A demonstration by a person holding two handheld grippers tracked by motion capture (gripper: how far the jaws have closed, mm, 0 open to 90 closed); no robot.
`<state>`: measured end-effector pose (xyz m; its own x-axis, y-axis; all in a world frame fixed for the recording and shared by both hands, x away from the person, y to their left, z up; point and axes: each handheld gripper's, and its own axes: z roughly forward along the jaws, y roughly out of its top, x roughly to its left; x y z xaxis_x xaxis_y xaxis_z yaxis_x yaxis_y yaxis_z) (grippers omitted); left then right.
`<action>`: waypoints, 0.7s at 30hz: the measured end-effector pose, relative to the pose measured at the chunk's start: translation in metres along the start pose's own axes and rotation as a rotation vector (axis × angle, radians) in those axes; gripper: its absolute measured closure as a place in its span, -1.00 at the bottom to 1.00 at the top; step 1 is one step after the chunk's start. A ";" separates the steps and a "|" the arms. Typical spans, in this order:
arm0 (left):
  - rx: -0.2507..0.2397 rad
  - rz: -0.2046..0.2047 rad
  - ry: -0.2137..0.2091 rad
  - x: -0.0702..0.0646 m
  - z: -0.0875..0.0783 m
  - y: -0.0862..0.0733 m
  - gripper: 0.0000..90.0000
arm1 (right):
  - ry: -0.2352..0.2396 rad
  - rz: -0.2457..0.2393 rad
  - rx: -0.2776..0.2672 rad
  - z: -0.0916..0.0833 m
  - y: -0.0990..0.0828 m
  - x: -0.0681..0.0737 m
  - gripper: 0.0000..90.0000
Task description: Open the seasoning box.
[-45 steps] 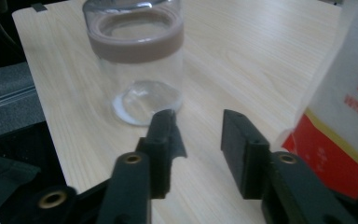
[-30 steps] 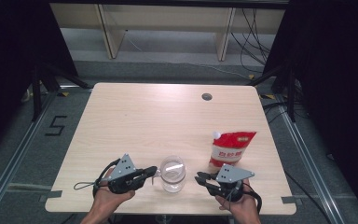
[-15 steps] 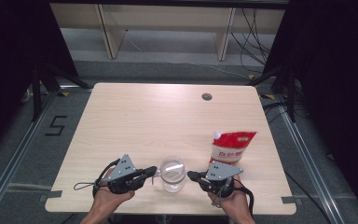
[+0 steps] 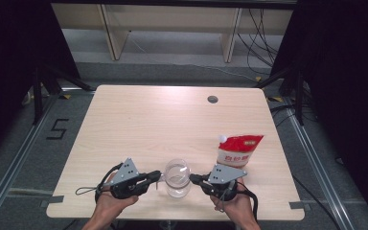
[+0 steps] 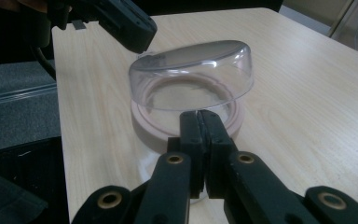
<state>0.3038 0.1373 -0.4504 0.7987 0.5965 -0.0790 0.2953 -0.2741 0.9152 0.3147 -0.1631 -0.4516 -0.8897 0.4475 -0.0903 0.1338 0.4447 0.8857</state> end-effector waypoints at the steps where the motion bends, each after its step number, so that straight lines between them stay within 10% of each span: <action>1: -0.009 -0.005 -0.011 -0.002 -0.002 -0.001 0.46 | 0.016 -0.003 -0.003 0.000 0.002 0.000 0.99; 13: 0.028 0.033 0.098 0.005 -0.018 -0.024 -0.60 | 0.026 -0.020 -0.033 0.003 0.014 0.006 0.98; 21: 0.005 -0.029 0.101 0.012 -0.028 -0.040 -0.67 | 0.053 -0.039 -0.039 0.011 0.024 0.012 0.96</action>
<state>0.2870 0.1772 -0.4768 0.7331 0.6770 -0.0651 0.3201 -0.2590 0.9113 0.3119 -0.1385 -0.4367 -0.9161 0.3880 -0.1012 0.0828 0.4301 0.8990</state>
